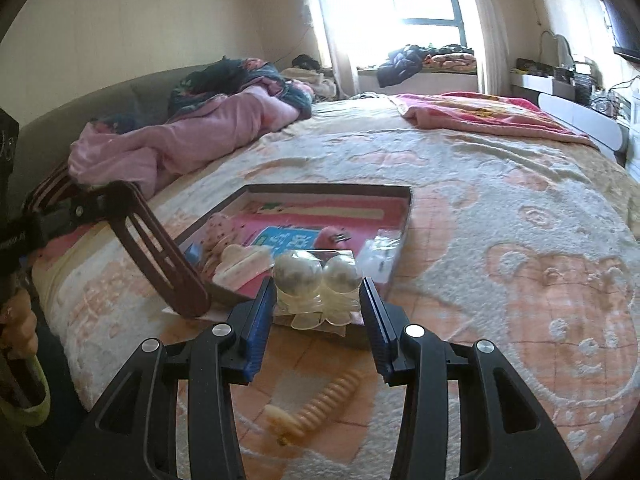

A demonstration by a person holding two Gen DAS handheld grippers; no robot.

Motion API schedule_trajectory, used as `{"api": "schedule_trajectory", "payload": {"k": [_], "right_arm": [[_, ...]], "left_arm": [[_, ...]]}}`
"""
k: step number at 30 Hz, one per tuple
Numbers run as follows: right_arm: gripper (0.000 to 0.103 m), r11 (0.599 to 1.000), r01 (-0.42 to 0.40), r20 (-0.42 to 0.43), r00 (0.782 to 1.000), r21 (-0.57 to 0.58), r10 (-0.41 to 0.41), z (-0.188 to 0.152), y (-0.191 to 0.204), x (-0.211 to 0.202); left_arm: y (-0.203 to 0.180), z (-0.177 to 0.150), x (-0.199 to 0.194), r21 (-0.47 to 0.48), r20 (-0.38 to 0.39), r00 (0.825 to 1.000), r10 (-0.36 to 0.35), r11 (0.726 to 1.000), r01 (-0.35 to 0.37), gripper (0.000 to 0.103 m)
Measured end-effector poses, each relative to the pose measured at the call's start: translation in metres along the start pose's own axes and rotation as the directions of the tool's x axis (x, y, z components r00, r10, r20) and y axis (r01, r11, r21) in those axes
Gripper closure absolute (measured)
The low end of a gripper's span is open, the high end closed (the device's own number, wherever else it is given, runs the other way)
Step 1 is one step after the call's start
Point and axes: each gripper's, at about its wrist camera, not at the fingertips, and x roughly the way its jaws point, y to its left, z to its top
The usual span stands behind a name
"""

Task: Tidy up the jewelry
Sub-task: 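Lift and carry the brown claw clip over the tray while the right carries the pearl bag there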

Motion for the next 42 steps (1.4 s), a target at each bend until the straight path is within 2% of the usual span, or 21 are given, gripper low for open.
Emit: {"api": "schedule_trajectory", "payload": {"k": [8,16,30,42], "right_arm": [[0.062,0.999,0.038,0.008,0.999,-0.012,-0.038,0.005,-0.004,0.008],[0.062,0.997,0.062,-0.003,0.998,-0.037,-0.062,0.009,-0.002,0.023],[0.062,0.995,0.069,-0.044,0.996,-0.078,-0.072,0.017,0.008,0.051],[0.062,0.992,0.052,-0.074,0.995,-0.116,-0.061,0.038,0.019,0.089]], "left_arm": [[0.015,0.013,0.022,-0.025,0.009,0.999,0.031,0.999,-0.031,0.102],[0.043,0.019,0.039,-0.089,0.016,0.999,0.042,0.995,-0.04,0.102],[0.094,0.007,0.046,-0.208,0.021,0.997,0.076,0.976,-0.07,0.102],[0.119,-0.011,0.064,-0.288,-0.008,0.999,0.052,0.956,-0.053,0.101]]}}
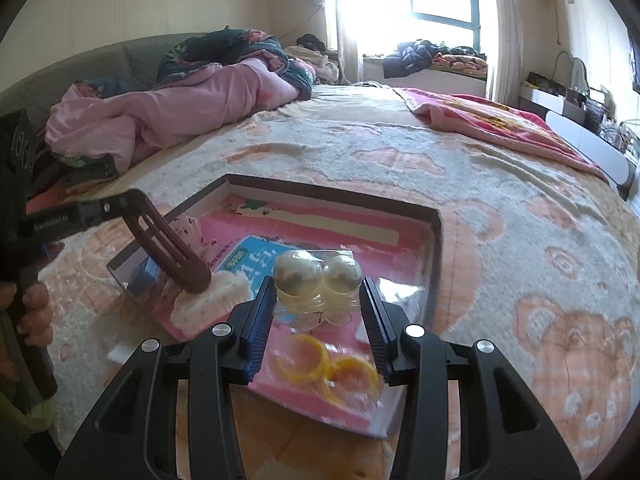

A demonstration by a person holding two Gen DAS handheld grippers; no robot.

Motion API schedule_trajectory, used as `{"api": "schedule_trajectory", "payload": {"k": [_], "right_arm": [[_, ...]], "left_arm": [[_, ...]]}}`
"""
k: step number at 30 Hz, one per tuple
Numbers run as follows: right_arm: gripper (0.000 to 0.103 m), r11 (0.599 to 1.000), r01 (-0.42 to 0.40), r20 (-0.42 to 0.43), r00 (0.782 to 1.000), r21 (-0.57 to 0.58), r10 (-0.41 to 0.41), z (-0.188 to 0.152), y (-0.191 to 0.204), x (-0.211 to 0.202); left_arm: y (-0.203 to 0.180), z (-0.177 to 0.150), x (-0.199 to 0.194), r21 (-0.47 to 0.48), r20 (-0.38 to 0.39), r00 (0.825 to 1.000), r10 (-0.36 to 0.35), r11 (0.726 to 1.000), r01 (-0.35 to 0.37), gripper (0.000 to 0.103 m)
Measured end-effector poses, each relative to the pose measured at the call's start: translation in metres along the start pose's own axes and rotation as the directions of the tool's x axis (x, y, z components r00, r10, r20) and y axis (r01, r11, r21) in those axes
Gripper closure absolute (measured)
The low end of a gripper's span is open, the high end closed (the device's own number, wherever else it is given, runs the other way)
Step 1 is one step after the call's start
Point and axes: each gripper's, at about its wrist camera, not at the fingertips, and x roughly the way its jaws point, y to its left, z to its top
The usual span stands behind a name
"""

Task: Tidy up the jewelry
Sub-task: 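Lift and carry the brown claw clip over the tray while the right carries the pearl bag there, then lower the brown claw clip into the tray and open the left gripper while the right releases the pearl bag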

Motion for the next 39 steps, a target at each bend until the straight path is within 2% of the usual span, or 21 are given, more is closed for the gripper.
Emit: {"api": "schedule_trajectory", "payload": {"k": [9,14,18,31,39], "right_arm": [[0.062,1.0,-0.021,-0.051,0.998,-0.016,0.02,-0.001,0.001,0.022],[0.062,1.0,-0.021,-0.1,0.995,-0.014,0.019,-0.008,0.001,0.031],[0.062,1.0,-0.024,-0.14,0.99,0.0,0.024,-0.013,0.0,0.039],[0.061,0.999,-0.034,-0.165,0.986,0.028,0.038,-0.022,-0.003,0.039],[0.043,0.997,-0.044,-0.124,0.991,0.057,0.051,-0.02,-0.006,0.024]], "left_arm": [[0.016,-0.003,0.009,-0.038,-0.017,1.0,0.004,0.999,-0.004,0.1],[0.031,-0.002,0.014,-0.108,-0.036,0.999,-0.035,0.994,0.031,0.099],[0.04,-0.003,0.019,-0.127,-0.055,0.998,-0.014,0.992,0.007,0.097],[0.042,-0.01,0.023,-0.099,-0.089,0.995,0.034,0.994,-0.043,0.095],[0.038,-0.012,0.021,-0.076,-0.085,0.995,0.051,0.995,-0.058,0.094]]}}
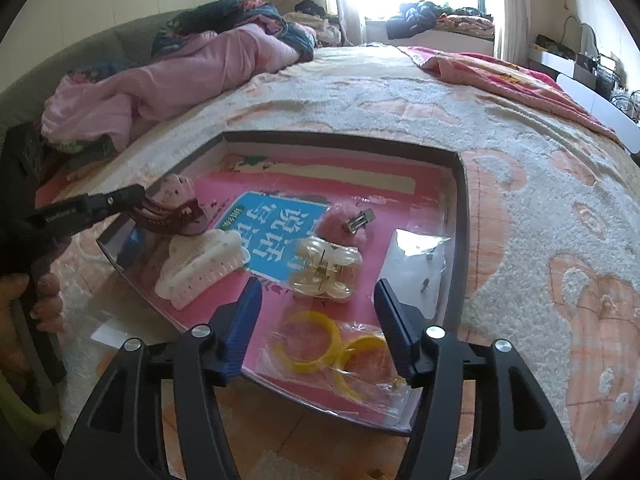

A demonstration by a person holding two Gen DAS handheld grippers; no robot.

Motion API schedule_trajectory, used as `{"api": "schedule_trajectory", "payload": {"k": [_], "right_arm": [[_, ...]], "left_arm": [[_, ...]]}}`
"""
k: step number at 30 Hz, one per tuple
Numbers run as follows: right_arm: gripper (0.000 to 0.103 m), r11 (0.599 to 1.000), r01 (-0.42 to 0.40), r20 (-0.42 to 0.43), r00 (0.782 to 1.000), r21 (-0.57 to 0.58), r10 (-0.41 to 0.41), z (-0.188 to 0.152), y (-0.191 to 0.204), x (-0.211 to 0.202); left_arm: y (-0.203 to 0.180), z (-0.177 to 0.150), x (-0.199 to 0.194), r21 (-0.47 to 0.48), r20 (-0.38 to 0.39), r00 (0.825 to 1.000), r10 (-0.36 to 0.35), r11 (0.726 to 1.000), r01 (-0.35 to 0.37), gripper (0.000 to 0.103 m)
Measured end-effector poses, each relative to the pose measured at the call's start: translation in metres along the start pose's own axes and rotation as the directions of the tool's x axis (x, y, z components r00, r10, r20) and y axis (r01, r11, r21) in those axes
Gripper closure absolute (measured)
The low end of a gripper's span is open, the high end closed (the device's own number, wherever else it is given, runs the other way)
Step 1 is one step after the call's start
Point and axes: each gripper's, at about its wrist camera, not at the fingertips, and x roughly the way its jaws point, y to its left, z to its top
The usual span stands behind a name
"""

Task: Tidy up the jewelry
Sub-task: 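Lower the brown claw clip into the tray and open the left gripper while the right releases the pearl bag, then move the left gripper to the clear plastic bag while the right moves to the yellow spiral hair tie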

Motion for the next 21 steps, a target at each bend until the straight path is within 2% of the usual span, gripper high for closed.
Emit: {"api": "schedule_trajectory", "payload": {"k": [1,3,5,7,8,11,14,18,21], "right_arm": [[0.041,1.0,0.0,0.01,1.0,0.002,0.0,0.0,0.0,-0.003],[0.037,1.0,-0.002,0.026,1.0,0.009,0.002,0.001,-0.001,-0.008],[0.035,1.0,-0.003,0.035,0.999,0.015,0.002,0.0,-0.002,-0.011],[0.032,1.0,0.002,0.045,0.999,0.02,-0.002,0.0,-0.003,-0.015],[0.031,1.0,0.004,0.049,0.999,0.022,-0.005,-0.001,-0.003,-0.017],[0.029,1.0,0.009,0.059,0.998,0.03,-0.01,-0.002,-0.005,-0.021],[0.025,0.999,0.014,0.073,0.997,0.037,-0.017,-0.002,-0.007,-0.027],[0.022,0.999,0.019,0.089,0.996,0.044,-0.023,-0.003,-0.007,-0.034],[0.02,0.999,0.018,0.101,0.995,0.049,-0.023,-0.004,-0.008,-0.04]], "left_arm": [[-0.001,0.0,-0.001,0.004,0.0,1.0,0.003,1.0,-0.003,0.093],[-0.003,-0.001,-0.002,0.013,0.003,1.0,0.011,1.0,-0.011,0.082],[-0.004,0.0,-0.004,0.022,0.008,1.0,0.018,1.0,-0.018,0.08],[-0.006,-0.001,-0.007,0.03,0.014,1.0,0.025,0.999,-0.025,0.072],[-0.007,-0.001,-0.008,0.034,0.016,0.999,0.028,0.999,-0.029,0.067],[-0.01,-0.002,-0.013,0.045,0.024,0.999,0.033,0.998,-0.034,0.06],[-0.012,-0.002,-0.019,0.05,0.035,0.999,0.035,0.998,-0.037,0.05],[-0.015,-0.003,-0.03,0.06,0.05,0.997,0.052,0.997,-0.055,0.043],[-0.014,-0.003,-0.042,0.062,0.07,0.996,0.057,0.996,-0.062,0.031]]}}
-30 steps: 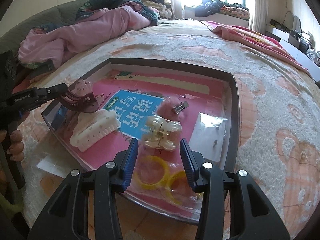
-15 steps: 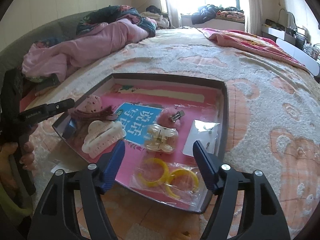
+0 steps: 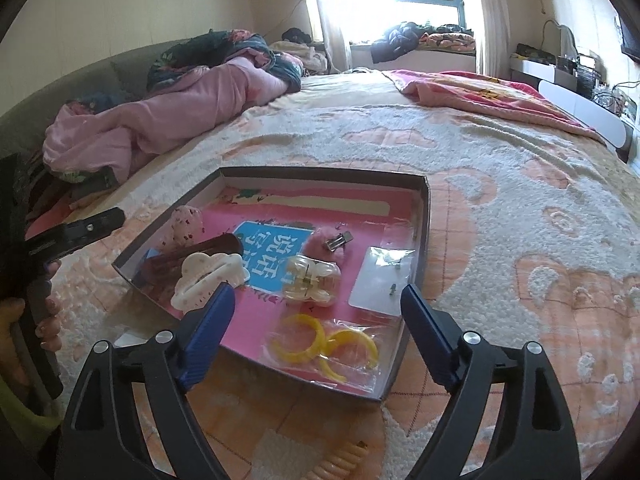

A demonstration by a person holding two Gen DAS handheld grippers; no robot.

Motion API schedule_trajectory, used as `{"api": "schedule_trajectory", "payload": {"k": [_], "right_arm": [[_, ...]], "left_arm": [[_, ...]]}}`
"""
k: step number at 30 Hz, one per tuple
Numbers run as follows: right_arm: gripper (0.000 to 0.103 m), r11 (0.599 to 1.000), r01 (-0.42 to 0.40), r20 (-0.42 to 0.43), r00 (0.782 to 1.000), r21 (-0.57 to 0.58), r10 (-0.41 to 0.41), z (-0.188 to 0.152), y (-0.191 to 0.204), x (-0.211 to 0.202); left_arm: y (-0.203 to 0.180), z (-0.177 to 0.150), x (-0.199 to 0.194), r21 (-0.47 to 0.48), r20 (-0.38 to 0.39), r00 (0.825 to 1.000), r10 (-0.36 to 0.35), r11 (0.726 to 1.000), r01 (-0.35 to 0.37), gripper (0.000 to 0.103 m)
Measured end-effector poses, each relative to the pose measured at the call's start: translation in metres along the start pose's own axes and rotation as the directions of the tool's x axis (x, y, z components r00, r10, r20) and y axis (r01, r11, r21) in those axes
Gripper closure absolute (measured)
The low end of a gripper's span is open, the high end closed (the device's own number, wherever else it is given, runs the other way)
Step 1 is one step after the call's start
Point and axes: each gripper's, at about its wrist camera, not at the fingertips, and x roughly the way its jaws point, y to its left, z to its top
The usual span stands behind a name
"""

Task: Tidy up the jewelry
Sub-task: 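Move the left gripper to the clear plastic bag while the right moves to the yellow spiral hair tie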

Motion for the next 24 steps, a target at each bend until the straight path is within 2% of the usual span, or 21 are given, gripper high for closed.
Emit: {"api": "schedule_trajectory", "payload": {"k": [2,4,6,17,24], "right_arm": [[0.02,1.0,0.004,0.012,1.0,-0.002,-0.004,0.0,0.001,-0.005],[0.02,1.0,0.007,0.023,1.0,-0.004,-0.007,-0.001,0.002,-0.01],[0.019,1.0,0.01,0.031,0.999,-0.007,-0.01,-0.001,0.003,-0.013],[0.019,0.999,0.027,0.083,0.996,-0.025,-0.025,-0.005,0.012,-0.041],[0.017,1.0,0.023,0.088,0.996,-0.011,-0.022,-0.015,0.012,-0.054]], "left_arm": [[-0.001,0.0,-0.007,0.002,0.01,1.0,-0.001,1.0,0.001,0.027],[-0.002,0.001,-0.014,0.006,0.024,1.0,0.002,1.0,-0.002,0.018],[-0.004,0.002,-0.021,0.011,0.038,0.999,-0.005,1.0,0.005,0.014],[-0.028,-0.009,-0.047,0.072,0.064,0.998,-0.019,0.997,0.015,0.012],[-0.039,-0.024,-0.05,0.105,0.028,0.999,-0.032,0.994,0.029,0.012]]}}
